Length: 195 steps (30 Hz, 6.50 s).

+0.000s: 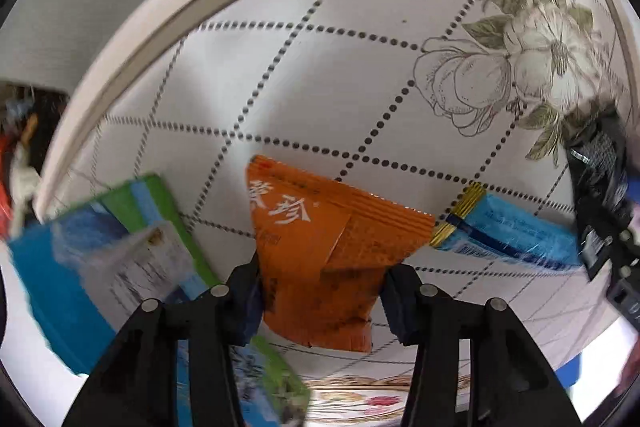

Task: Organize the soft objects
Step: 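Grasp the orange bag with the left tool while the right tool grasps the black bag, then carry both bags into the box and open both tools to drop them, then lift both tools out of the box toward the blue stick and lilac cloth, then grasp the lilac cloth with the left tool while the right tool grasps the blue stick pack, then carry the cloth and stick pack into the box and open both tools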

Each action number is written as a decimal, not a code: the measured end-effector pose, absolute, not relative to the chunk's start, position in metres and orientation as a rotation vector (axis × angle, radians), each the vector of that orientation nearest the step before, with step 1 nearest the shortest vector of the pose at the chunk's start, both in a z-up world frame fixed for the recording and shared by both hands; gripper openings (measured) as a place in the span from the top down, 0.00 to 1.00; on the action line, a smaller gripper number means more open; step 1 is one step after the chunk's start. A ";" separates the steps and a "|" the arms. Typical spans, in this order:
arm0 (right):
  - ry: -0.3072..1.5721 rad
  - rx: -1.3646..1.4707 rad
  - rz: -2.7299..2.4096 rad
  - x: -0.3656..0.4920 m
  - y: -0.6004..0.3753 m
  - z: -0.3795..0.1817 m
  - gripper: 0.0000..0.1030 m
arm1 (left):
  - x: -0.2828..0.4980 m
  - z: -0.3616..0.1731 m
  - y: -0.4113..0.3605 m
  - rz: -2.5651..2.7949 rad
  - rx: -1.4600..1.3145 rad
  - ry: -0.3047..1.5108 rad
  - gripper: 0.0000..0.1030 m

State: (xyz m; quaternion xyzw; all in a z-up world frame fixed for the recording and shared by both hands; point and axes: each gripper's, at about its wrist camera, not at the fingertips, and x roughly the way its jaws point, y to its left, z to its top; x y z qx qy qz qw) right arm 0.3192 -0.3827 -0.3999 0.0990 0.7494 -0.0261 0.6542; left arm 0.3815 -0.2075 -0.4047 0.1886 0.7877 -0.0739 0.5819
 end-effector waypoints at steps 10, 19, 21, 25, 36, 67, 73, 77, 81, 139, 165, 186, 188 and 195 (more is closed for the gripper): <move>1.652 0.233 -0.127 0.321 -0.381 -0.385 0.49 | 0.350 -0.360 -0.206 -0.191 0.277 1.723 0.59; 1.532 0.367 -0.094 0.292 -0.364 -0.308 0.49 | 0.299 -0.280 -0.197 -0.285 0.080 1.605 0.60; 1.496 0.378 -0.066 0.277 -0.350 -0.284 0.49 | 0.290 -0.257 -0.184 -0.305 0.050 1.570 0.60; 1.446 0.410 -0.007 0.251 -0.307 -0.242 0.49 | 0.287 -0.214 -0.135 -0.324 0.013 1.506 0.59; 1.409 0.421 0.166 0.219 -0.122 -0.191 0.49 | 0.268 -0.177 0.038 -0.188 0.003 1.451 0.60; 1.566 0.304 0.122 0.264 0.036 -0.324 0.27 | 0.282 -0.311 0.157 -0.143 -0.173 1.685 0.25; 1.560 0.203 0.085 0.264 0.037 -0.312 0.18 | 0.269 -0.286 0.171 -0.110 -0.149 1.624 0.03; 1.552 0.156 0.073 0.259 0.035 -0.305 0.06 | 0.254 -0.271 0.179 -0.095 -0.147 1.584 0.01; 1.533 0.107 0.068 0.249 0.036 -0.293 0.01 | 0.246 -0.255 0.178 -0.076 -0.115 1.525 0.01; 1.683 0.033 -0.084 0.294 -0.305 -0.390 0.45 | 0.298 -0.255 -0.144 0.184 0.278 1.302 0.01; 1.421 0.460 -0.383 0.189 -0.506 -0.286 0.85 | 0.312 -0.319 -0.389 -0.447 0.298 1.527 0.15; 1.426 0.478 -0.547 0.154 -0.549 -0.319 0.85 | 0.295 -0.370 -0.468 -0.493 0.306 1.589 0.66; 1.418 0.478 -0.538 0.154 -0.544 -0.312 0.85 | 0.288 -0.357 -0.460 -0.502 0.293 1.569 0.66; 1.374 0.462 -0.459 0.161 -0.501 -0.273 0.85 | 0.267 -0.292 -0.394 -0.522 0.198 1.479 0.67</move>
